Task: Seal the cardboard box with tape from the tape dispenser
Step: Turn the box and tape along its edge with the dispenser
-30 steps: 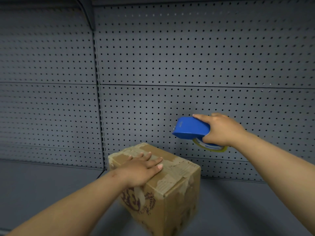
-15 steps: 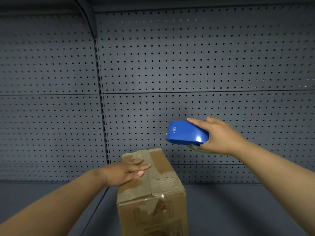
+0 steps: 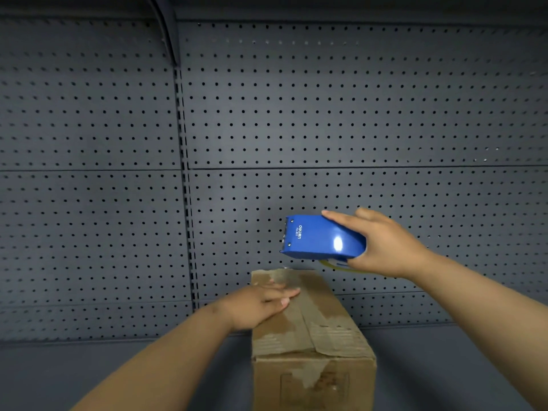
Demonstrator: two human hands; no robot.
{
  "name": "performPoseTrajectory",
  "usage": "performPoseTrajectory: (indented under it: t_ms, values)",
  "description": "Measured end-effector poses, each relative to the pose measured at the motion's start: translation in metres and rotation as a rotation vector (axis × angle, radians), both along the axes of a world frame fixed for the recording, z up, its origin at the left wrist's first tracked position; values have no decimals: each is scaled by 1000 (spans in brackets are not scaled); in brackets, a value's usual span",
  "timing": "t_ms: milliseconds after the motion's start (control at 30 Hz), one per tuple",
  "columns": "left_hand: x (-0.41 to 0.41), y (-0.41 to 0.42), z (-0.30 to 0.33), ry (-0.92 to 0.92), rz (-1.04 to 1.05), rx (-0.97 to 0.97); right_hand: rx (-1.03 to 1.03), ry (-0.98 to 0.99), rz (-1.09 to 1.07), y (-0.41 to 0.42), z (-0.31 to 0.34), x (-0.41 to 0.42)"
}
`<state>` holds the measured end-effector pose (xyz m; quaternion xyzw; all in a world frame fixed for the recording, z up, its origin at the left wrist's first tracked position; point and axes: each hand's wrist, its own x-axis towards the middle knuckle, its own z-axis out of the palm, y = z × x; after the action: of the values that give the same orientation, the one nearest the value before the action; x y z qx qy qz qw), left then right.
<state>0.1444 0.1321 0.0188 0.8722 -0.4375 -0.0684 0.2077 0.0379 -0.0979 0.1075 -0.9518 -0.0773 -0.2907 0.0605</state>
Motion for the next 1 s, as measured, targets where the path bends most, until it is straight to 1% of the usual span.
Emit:
performPoseTrajectory:
  t_ms: [33, 133, 200, 267, 300, 333, 400, 633, 867, 1000]
  values:
    - [0, 2, -1, 88, 55, -107, -10, -2, 0, 2, 0, 0]
    - [-7, 1, 6, 423, 209, -621, -43, -14, 17, 9, 1, 0]
    - [-11, -2, 13, 645, 218, -893, -50, -8, 28, 15, 1, 0]
    - [-16, -6, 25, 853, 185, -1066, -66, -17, 34, 20, 1, -1]
    - [-16, -6, 30, 924, 174, -1119, -81, -29, 37, 23, 1, -1]
    - [-19, -5, 36, 980, 164, -1149, -94, -36, 39, 25, 0, -1]
    - [-22, -1, 45, 1020, 162, -1167, -114, -38, 42, 28, 0, -3]
    - [-31, 15, 53, 1014, 147, -1124, -155, -54, 39, 38, 0, -14]
    - [-35, 25, 53, 1116, 163, -1131, -142, -94, 66, 44, -2, -19]
    - [-36, 27, 52, 1134, 176, -1139, -115, -112, 78, 45, -6, -18]
